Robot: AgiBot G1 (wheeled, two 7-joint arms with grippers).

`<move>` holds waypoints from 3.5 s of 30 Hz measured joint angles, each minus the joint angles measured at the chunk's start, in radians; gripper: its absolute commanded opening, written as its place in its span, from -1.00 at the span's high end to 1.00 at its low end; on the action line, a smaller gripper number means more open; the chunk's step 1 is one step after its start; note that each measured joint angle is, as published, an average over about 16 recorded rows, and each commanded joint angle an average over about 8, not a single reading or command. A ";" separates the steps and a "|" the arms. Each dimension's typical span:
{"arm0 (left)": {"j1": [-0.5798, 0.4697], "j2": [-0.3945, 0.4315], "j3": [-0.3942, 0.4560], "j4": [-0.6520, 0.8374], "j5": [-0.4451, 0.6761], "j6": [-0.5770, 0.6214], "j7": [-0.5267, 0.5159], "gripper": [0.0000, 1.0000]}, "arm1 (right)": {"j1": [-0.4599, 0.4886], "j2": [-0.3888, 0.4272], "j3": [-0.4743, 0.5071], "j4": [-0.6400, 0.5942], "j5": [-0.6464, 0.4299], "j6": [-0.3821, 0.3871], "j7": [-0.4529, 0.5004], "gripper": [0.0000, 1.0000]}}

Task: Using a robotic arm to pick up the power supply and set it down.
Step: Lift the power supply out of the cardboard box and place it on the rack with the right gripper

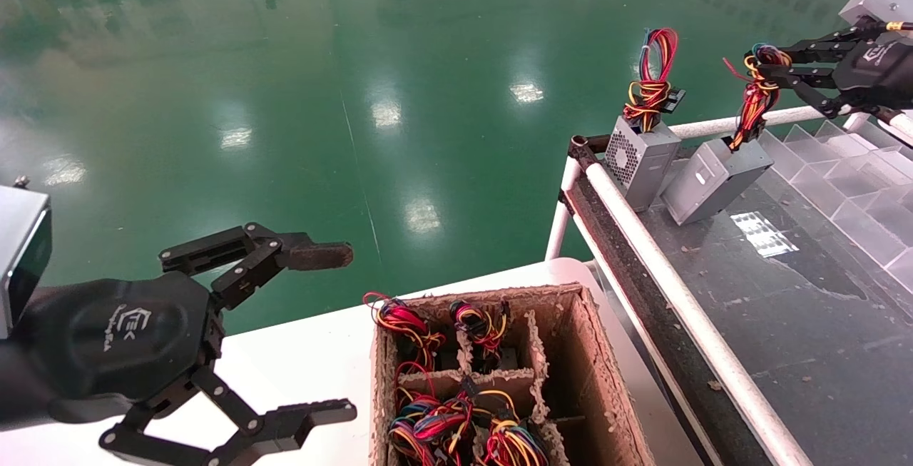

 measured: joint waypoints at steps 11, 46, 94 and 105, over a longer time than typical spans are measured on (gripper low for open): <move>0.000 0.000 0.001 0.000 0.000 0.000 0.000 -1.00 | 0.011 -0.020 -0.004 -0.018 -0.005 -0.003 0.007 1.00; -0.001 -0.001 0.003 0.000 -0.002 -0.001 0.001 -1.00 | 0.027 -0.054 -0.023 -0.024 -0.032 0.012 0.014 1.00; -0.001 -0.002 0.005 0.000 -0.004 -0.002 0.003 -1.00 | -0.031 -0.228 -0.008 -0.023 -0.011 0.245 0.007 1.00; -0.001 -0.002 0.006 0.000 -0.004 -0.003 0.003 -1.00 | -0.059 -0.243 0.004 -0.023 0.007 0.274 -0.006 0.10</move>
